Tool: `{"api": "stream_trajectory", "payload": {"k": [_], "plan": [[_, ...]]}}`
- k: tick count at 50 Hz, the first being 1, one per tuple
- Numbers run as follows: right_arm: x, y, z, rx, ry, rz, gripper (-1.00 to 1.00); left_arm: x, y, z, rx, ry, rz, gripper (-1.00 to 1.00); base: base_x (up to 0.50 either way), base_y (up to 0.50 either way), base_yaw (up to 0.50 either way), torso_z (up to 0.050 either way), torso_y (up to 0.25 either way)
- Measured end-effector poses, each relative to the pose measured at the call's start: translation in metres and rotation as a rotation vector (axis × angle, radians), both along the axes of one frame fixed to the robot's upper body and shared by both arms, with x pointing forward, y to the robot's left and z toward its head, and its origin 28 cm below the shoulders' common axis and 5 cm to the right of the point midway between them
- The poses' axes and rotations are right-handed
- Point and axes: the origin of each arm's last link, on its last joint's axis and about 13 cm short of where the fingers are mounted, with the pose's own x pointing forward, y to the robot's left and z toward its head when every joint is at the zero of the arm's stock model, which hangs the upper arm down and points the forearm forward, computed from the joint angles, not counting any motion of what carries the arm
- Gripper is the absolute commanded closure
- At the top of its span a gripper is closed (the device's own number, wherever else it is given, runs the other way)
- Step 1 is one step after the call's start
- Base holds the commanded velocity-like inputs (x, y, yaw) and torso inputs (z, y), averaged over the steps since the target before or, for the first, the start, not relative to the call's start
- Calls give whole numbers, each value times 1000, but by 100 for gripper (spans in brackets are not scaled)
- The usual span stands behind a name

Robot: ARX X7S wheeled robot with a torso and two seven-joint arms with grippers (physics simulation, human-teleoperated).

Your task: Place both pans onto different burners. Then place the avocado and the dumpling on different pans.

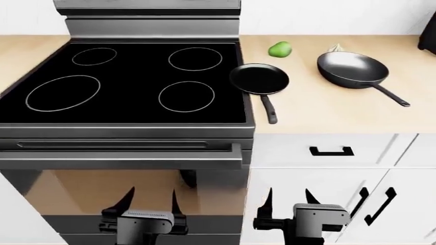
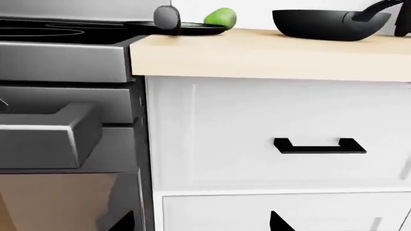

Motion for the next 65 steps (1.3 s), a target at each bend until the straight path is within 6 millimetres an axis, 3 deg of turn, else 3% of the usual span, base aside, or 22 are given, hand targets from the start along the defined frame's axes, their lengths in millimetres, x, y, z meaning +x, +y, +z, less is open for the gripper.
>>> {"api": "stream_trajectory", "payload": {"k": [46,55,60,65], "plan": [[2,-3,-4,24,30,7,-100,0,-1,6,-12,1,7,-100,0,-500,0,0,0],[3,-5,-2,11,41,7,-100,1,-2,7,12,8,12,-100,0,-8,0,0,0],[5,-7,7,-18,63,15,-100,4,3,17,-1,52,25,-100,0,0,0,0,0],[4,-13,26,-52,86,43,-100,5,13,40,-29,118,25,-100,0,0,0,0,0]]}}
